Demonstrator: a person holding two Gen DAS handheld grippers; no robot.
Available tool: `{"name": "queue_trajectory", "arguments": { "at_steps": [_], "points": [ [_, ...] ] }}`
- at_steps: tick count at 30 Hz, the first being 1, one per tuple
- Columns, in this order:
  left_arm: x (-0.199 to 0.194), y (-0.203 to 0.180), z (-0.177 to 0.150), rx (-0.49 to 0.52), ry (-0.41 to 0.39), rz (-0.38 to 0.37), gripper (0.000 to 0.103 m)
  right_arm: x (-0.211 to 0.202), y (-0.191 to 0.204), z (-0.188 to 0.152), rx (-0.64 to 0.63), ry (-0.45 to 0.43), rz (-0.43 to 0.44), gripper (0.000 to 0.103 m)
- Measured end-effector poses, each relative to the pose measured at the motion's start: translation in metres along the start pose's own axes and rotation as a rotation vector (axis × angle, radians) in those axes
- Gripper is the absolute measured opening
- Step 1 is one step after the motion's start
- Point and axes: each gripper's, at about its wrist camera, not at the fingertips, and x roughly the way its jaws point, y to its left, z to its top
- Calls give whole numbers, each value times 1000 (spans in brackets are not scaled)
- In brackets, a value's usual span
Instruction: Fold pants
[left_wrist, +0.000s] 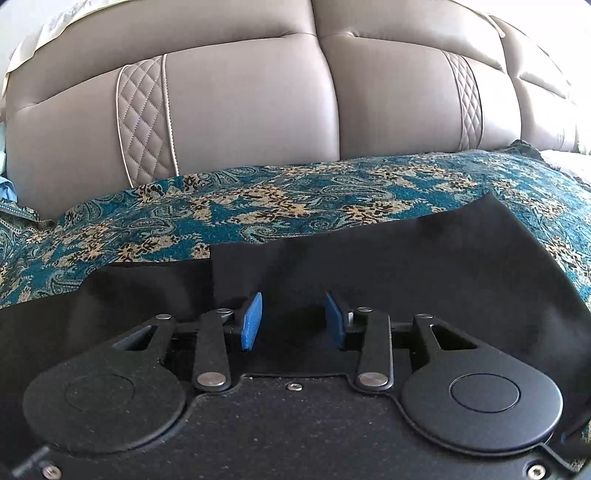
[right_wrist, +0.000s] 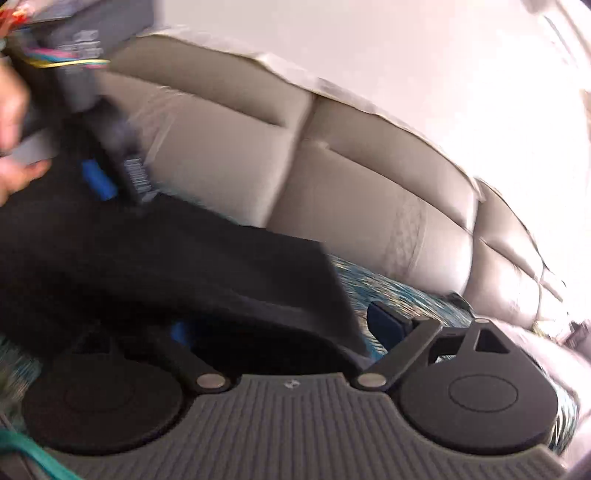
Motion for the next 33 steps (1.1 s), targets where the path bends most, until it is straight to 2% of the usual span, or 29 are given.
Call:
{"name": "queue_trajectory", "arguments": {
  "at_steps": [2, 6, 8, 9, 12, 14, 17, 18, 20, 21, 22, 26, 30, 31, 33],
  "points": [
    [0, 1, 0, 5, 0, -4, 38, 4, -6, -1, 37, 23, -92, 96],
    [0, -1, 6, -4, 26, 7, 38, 2, -33, -15, 130, 104, -223, 67],
    [-2, -9, 18, 7, 42, 5, 27, -5, -41, -21, 185, 126, -211, 65],
    [-4, -16, 25, 38, 19, -14, 23, -7, -42, -23, 185, 122, -202, 61],
    [-14, -53, 44, 135, -56, -113, 24, -8, -35, -24, 127, 92, -195, 55],
    [-13, -84, 53, 189, -58, -212, 25, -6, -32, -24, 129, 86, -182, 52],
    [2, -127, 57, 269, -16, -279, 25, -3, -31, -25, 140, 69, -179, 50],
    [11, -138, 56, 278, 8, -285, 25, -1, -32, -25, 146, 65, -177, 49],
    [30, -151, 54, 253, 68, -276, 24, 1, -34, -25, 165, 63, -175, 36],
    [34, -149, 50, 224, 51, -271, 24, 2, -36, -27, 174, 68, -172, 18],
    [37, -148, 49, 204, 39, -265, 24, 0, -37, -28, 182, 79, -169, 15],
    [42, -137, 52, 148, 53, -277, 24, -25, -38, -35, 191, 100, -160, 10],
    [40, -134, 47, 178, 16, -274, 25, -51, -44, -41, 208, 118, -148, 10],
    [41, -136, 46, 184, 6, -269, 25, -55, -45, -42, 203, 126, -156, 5],
    [42, -139, 44, 193, -9, -261, 25, -59, -51, -47, 236, 190, -172, 4]
  ]
}}
